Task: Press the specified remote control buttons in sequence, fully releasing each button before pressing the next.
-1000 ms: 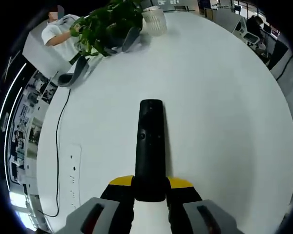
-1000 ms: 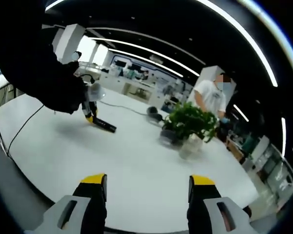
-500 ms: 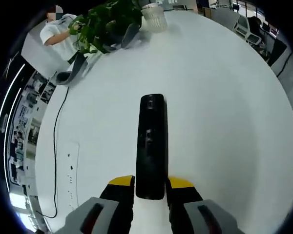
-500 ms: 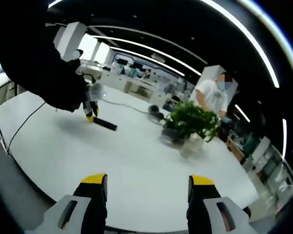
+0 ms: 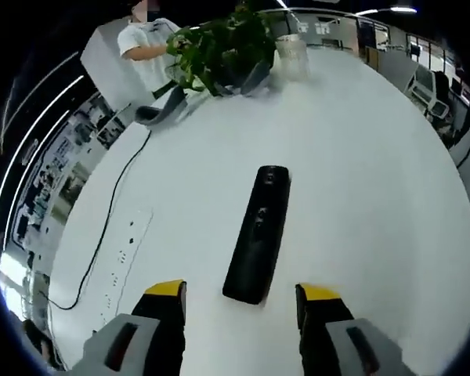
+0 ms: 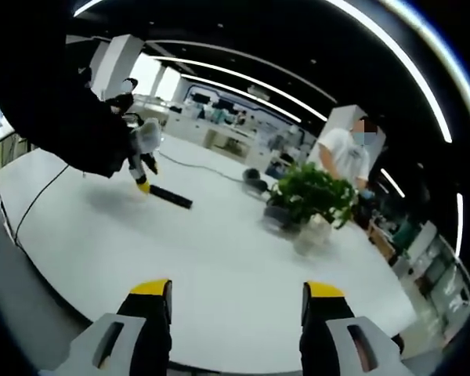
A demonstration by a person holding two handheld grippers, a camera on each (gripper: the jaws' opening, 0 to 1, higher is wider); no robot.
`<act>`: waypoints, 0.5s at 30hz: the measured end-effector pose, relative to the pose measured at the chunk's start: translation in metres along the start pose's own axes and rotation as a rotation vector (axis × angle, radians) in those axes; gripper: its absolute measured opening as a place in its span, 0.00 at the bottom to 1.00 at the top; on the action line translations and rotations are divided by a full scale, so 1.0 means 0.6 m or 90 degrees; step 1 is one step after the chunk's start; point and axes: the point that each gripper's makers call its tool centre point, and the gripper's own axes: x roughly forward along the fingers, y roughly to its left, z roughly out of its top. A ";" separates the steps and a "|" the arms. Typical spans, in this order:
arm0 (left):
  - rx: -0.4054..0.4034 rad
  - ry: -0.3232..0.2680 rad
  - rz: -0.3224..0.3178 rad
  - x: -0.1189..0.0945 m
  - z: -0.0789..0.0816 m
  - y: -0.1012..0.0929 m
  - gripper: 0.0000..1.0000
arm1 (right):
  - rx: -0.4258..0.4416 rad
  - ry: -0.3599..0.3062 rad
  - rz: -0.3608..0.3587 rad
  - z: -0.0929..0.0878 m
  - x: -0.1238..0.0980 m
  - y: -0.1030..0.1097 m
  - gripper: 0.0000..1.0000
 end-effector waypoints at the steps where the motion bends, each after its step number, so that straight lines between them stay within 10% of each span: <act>1: -0.016 -0.018 0.007 -0.008 0.004 0.001 0.69 | 0.003 -0.005 0.003 0.002 0.000 0.001 0.67; 15: -0.143 -0.163 0.088 -0.187 -0.006 -0.077 1.00 | -0.008 0.000 0.018 0.001 0.003 0.012 0.84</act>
